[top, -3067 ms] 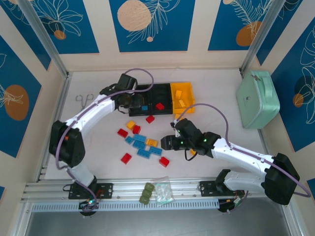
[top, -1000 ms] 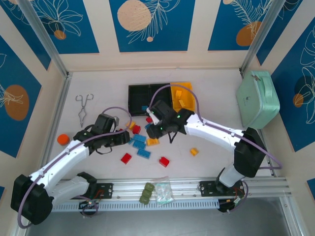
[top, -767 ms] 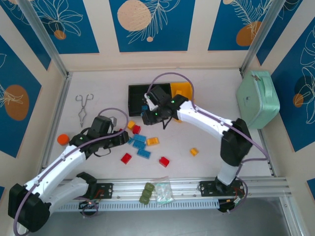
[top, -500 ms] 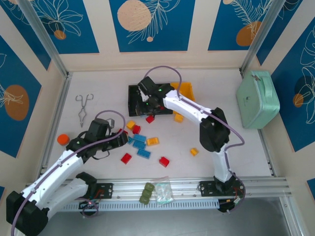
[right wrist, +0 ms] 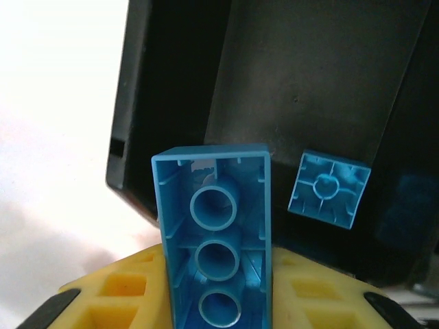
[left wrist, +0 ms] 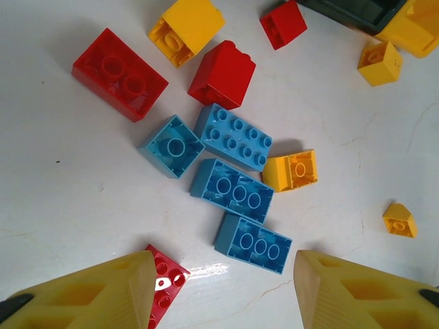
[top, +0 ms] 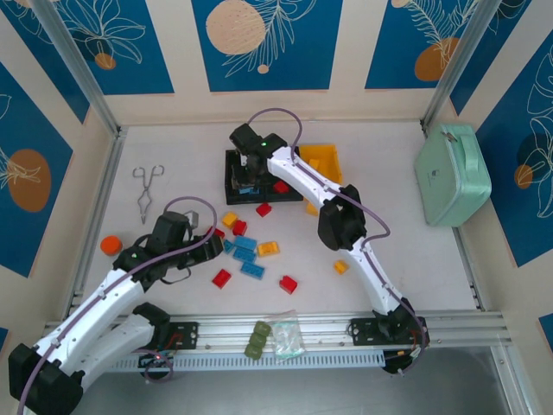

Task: Sort the legos into containers by color
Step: Place the lego in the container.

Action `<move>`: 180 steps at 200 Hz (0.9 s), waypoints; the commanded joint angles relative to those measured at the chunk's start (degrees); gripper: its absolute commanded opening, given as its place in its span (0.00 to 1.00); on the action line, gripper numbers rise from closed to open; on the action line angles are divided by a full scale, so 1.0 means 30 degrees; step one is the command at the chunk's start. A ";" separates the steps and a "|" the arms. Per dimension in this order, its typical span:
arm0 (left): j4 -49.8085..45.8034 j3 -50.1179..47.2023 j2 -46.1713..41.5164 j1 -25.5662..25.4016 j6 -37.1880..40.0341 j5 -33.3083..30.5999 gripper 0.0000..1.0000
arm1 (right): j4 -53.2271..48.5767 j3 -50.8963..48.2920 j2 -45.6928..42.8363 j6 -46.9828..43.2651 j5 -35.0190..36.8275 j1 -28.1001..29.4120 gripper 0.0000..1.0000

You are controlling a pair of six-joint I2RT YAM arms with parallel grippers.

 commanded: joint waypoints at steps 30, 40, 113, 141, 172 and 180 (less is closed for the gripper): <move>-0.0464 -0.0365 -0.0312 0.0088 -0.0083 0.0012 0.55 | -0.1366 0.2515 0.1666 0.0498 -0.0034 -0.0179 0.33; -0.0465 -0.0389 -0.0341 0.0079 -0.0056 -0.0003 0.55 | -0.1427 0.2722 0.1799 0.0528 0.0063 -0.0207 0.36; -0.0171 -0.0421 0.0057 0.0082 -0.0148 0.0032 0.56 | -0.1293 0.2058 -0.0260 -0.0007 0.1243 0.0166 0.52; -0.0229 -0.0180 0.0290 0.0079 -0.0060 -0.0101 0.56 | 0.1317 -0.2868 -0.4133 -0.0128 0.1270 0.0357 0.52; -0.0548 0.0167 0.0838 0.0079 -0.0051 -0.0765 0.57 | 0.4355 -0.9212 -0.8943 -0.0148 0.1151 0.0679 0.52; -0.0608 0.0205 0.1030 0.0091 -0.0175 -0.1052 0.58 | 0.4989 -1.0820 -1.0130 -0.0174 0.1195 0.0795 0.52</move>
